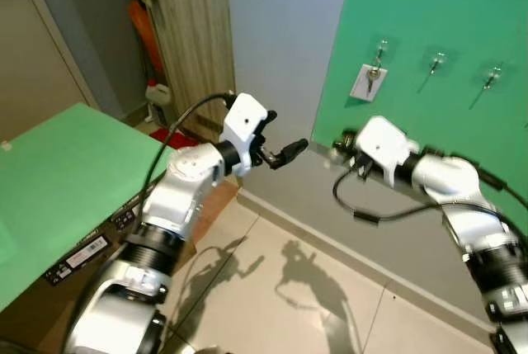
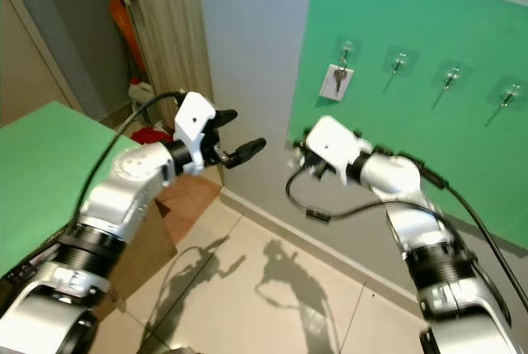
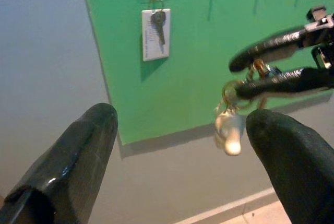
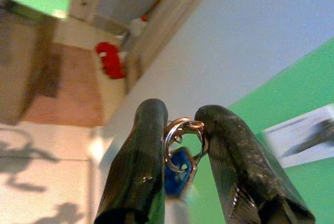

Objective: Hang keys on a hook

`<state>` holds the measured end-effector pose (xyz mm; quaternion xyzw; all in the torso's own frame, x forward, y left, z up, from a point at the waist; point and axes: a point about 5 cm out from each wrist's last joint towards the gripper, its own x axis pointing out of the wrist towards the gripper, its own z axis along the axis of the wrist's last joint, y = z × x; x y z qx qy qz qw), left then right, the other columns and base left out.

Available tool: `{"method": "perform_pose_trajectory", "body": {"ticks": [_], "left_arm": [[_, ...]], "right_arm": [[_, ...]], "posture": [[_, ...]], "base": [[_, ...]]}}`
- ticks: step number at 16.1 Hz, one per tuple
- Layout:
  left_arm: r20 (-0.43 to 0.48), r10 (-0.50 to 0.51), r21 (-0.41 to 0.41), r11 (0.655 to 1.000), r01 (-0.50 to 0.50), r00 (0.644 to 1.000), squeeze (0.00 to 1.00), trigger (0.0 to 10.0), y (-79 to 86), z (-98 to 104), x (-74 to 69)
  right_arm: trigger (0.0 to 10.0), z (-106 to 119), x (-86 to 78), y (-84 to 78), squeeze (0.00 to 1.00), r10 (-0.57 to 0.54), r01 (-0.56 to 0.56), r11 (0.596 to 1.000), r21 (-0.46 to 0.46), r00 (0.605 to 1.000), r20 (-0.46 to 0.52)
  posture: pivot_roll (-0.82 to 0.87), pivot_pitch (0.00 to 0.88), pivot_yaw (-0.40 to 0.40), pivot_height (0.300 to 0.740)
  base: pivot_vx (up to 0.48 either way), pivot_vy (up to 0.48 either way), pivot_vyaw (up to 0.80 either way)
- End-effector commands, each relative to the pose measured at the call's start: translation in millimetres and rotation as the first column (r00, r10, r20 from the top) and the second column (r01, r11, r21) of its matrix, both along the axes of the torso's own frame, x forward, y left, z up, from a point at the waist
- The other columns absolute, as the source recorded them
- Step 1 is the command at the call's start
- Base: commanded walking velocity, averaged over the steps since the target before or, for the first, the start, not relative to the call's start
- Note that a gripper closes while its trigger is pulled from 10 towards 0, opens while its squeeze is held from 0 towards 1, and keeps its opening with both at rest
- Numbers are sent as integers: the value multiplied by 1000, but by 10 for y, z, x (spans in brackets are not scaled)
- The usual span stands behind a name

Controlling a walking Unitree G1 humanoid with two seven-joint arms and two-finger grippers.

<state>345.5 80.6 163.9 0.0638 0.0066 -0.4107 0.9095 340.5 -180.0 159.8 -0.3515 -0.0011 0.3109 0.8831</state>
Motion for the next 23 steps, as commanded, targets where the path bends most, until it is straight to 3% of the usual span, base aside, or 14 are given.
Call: {"method": "perform_pose_trajectory", "body": {"ticks": [1, 4, 6, 9, 11, 16, 20, 21, 23], "left_arm": [[-18, 79, -40, 996, -80, 997, 0, 10000, 70, -40, 26], [-65, 162, -67, 984, -166, 985, 0, 10000, 66, -150, 23], [-71, 146, -37, 988, -149, 987, 0, 10000, 15, -240, -28], [-77, 153, -36, 987, -156, 985, 0, 10000, -7, -262, -37], [-70, 161, -28, 986, -163, 985, 0, 10000, 5, -261, -30], [-23, 149, -14, 989, -149, 989, 0, 10000, 6, -217, -32], [-23, 146, -15, 989, -146, 989, 0, 10000, 7, -218, -32], [-22, 137, -14, 990, -137, 990, 0, 10000, -4, -223, -41], [-19, 138, -13, 990, -139, 990, 0, 10000, -6, -224, -42]], "right_arm": [[0, 37, 52, 6, 0, -23, 27, 998, -50, 997, 77], [0, 29, 77, 48, 0, -30, 62, 986, -156, 979, 204], [0, 113, 71, 116, 0, 110, -2, 949, -314, 938, 327], [0, 286, 92, 129, 0, 200, -32, 926, -376, 887, 417], [0, 424, 109, 145, 0, 217, -45, 935, -353, 858, 465], [0, 465, 132, 183, 0, 217, -121, 962, -244, 885, 413], [0, 445, 148, 199, 0, 149, -134, 989, -67, 928, 342], [0, 447, 162, 193, 0, 126, -144, 989, 45, 954, 274], [0, 485, 179, 168, 0, 120, -142, 988, 62, 955, 271]], "posture": [[-16, 0, 8, 740], [-13, 0, 12, 740], [-15, 0, 16, 740], [-16, 0, 16, 740], [-17, 0, 14, 740], [-17, 0, 12, 740], [-16, 0, 11, 740], [-17, 0, 10, 740], [-17, 0, 9, 740]], "base": [[0, 0, 0], [0, 0, 0], [0, 0, 0], [0, 0, 0], [0, 0, 0], [0, 0, 0], [0, 0, 0], [0, 0, 0], [0, 0, 0]]}}
